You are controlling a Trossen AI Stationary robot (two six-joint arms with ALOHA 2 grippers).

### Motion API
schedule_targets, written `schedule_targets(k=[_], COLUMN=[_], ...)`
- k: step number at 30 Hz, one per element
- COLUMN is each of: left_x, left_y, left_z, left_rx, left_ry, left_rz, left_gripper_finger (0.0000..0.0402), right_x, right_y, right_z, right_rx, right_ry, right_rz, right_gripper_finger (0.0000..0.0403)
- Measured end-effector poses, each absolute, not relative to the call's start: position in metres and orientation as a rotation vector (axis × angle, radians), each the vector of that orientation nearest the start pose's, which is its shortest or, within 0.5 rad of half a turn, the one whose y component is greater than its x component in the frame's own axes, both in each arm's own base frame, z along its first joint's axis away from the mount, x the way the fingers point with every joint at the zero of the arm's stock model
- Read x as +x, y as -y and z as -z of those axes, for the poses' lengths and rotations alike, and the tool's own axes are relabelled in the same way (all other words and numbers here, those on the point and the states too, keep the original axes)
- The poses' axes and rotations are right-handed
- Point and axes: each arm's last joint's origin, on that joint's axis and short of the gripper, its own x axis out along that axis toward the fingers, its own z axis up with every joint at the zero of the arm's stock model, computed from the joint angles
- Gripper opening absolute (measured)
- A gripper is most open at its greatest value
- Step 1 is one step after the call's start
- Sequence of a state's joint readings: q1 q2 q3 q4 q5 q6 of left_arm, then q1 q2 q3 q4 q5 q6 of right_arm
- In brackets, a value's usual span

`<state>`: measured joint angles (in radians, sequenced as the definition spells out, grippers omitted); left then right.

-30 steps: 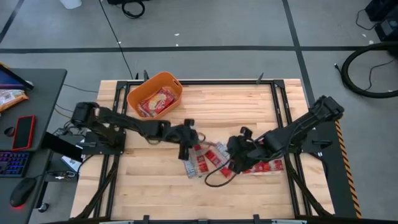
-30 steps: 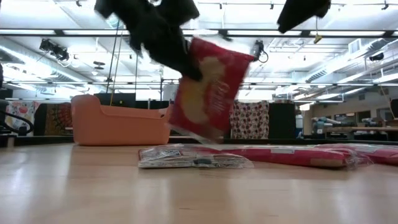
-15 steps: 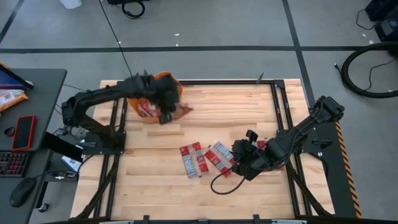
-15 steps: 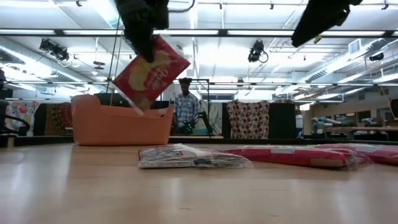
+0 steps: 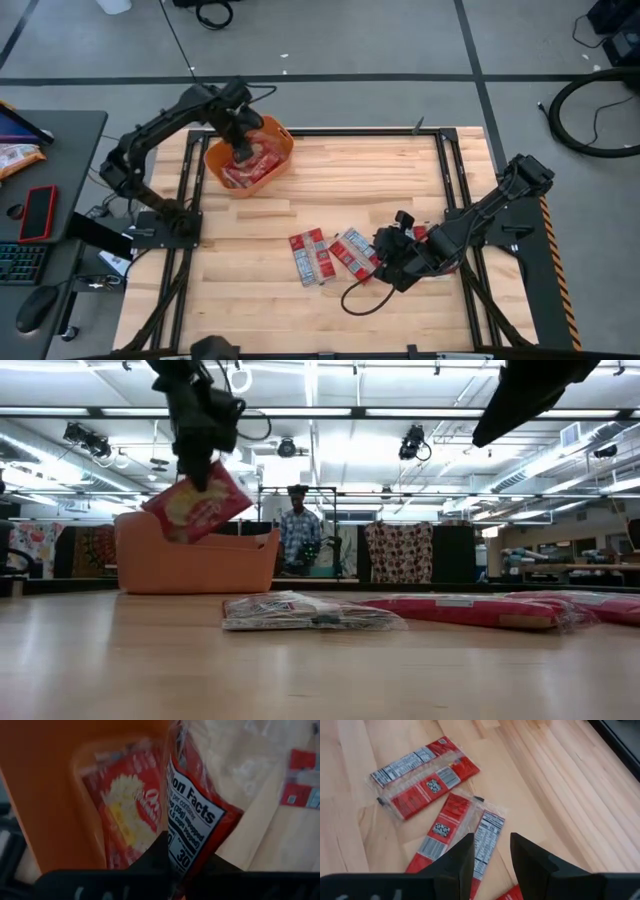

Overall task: Sort popcorn bags into baskets
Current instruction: Put the red popcorn bag into the orange container

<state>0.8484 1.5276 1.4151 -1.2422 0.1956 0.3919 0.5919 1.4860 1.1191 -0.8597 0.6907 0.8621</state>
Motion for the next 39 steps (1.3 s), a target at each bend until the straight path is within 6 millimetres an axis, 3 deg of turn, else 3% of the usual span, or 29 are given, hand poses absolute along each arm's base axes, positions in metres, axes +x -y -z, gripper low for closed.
schedule_targets(k=[7, 11, 18, 22, 27, 31, 39], left_x=[0.195, 0.202, 0.214, 0.233, 0.275, 0.309, 0.348], left_y=[-0.222, -0.231, -0.229, -0.22, -0.186, -0.141, -0.052], left_z=[-0.267, -0.253, -0.26, -0.274, -0.277, -0.265, -0.237], left_rx=[-0.466, -0.444, -0.224, -0.144, 0.02, 0.183, 0.404], left_ry=[-1.432, -1.478, -1.523, -1.474, -1.366, -1.285, -1.075], left_rz=[-0.203, -0.214, -0.308, -0.329, -0.233, -0.105, 0.095], left_gripper_finger=[0.0029, 0.0057, 0.0143, 0.0165, 0.0164, 0.0161, 0.016], right_x=[0.245, 0.246, 0.247, 0.25, 0.255, 0.254, 0.239], right_y=[-0.141, -0.141, -0.14, -0.137, -0.137, -0.138, -0.136], right_z=[-0.251, -0.252, -0.252, -0.251, -0.234, -0.214, -0.205], right_rx=[0.051, 0.05, 0.031, 0.042, 0.06, 0.083, 0.14], right_ry=[-0.814, -0.811, -0.814, -0.819, -0.812, -0.815, -0.934], right_rz=[0.449, 0.445, 0.437, 0.438, 0.343, 0.245, 0.335], right_gripper_finger=[0.0131, 0.0131, 0.0131, 0.0131, 0.0131, 0.0131, 0.0131])
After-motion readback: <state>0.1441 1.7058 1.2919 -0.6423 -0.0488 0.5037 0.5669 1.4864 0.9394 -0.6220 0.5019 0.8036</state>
